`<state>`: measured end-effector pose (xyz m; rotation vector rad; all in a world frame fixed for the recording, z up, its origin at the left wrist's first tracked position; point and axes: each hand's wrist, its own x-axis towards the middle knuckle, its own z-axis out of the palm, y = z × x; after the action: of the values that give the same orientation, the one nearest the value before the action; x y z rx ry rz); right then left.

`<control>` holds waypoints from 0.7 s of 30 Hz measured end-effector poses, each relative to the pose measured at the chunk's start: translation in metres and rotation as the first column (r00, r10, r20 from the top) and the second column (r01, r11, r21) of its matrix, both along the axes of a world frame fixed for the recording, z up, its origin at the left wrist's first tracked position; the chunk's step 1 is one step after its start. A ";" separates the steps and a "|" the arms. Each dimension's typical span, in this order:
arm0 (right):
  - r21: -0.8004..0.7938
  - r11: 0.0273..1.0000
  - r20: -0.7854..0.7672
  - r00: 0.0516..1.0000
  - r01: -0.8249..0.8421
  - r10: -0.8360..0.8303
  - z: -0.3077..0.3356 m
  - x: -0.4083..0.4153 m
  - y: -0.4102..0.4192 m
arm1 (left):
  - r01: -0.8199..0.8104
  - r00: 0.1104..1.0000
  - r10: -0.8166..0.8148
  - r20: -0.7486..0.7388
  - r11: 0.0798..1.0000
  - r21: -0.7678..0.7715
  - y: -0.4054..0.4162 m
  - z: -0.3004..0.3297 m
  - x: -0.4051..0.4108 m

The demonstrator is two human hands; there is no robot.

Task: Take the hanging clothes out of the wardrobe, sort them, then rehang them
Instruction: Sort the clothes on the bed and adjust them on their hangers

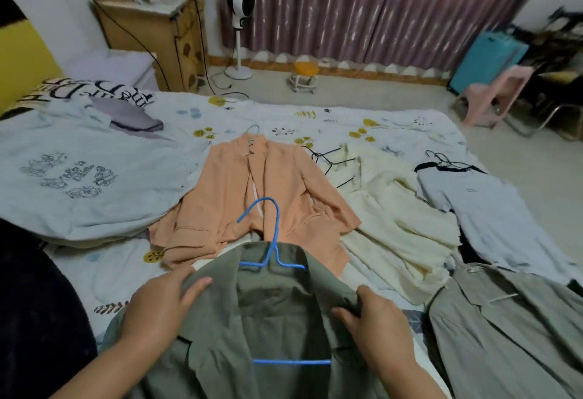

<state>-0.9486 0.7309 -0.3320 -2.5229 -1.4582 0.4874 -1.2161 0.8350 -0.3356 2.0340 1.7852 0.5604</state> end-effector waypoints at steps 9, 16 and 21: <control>0.345 0.923 0.000 0.983 0.172 -0.183 0.133 -0.060 -0.070 | 0.027 0.972 -0.045 0.230 0.996 0.083 -0.048 0.116 -0.034; 0.516 0.816 0.055 0.941 0.259 -0.334 0.202 -0.129 -0.148 | 0.152 0.879 -0.199 0.434 0.978 0.141 -0.105 0.177 -0.088; 0.615 0.744 0.108 0.907 0.261 -0.407 0.232 -0.172 -0.198 | 0.247 0.826 -0.298 0.479 0.954 0.168 -0.137 0.211 -0.120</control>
<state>-1.1208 0.5332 -0.1002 -2.2777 -0.9553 -0.3074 -1.3357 0.6978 -0.1251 1.9253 1.1575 0.9941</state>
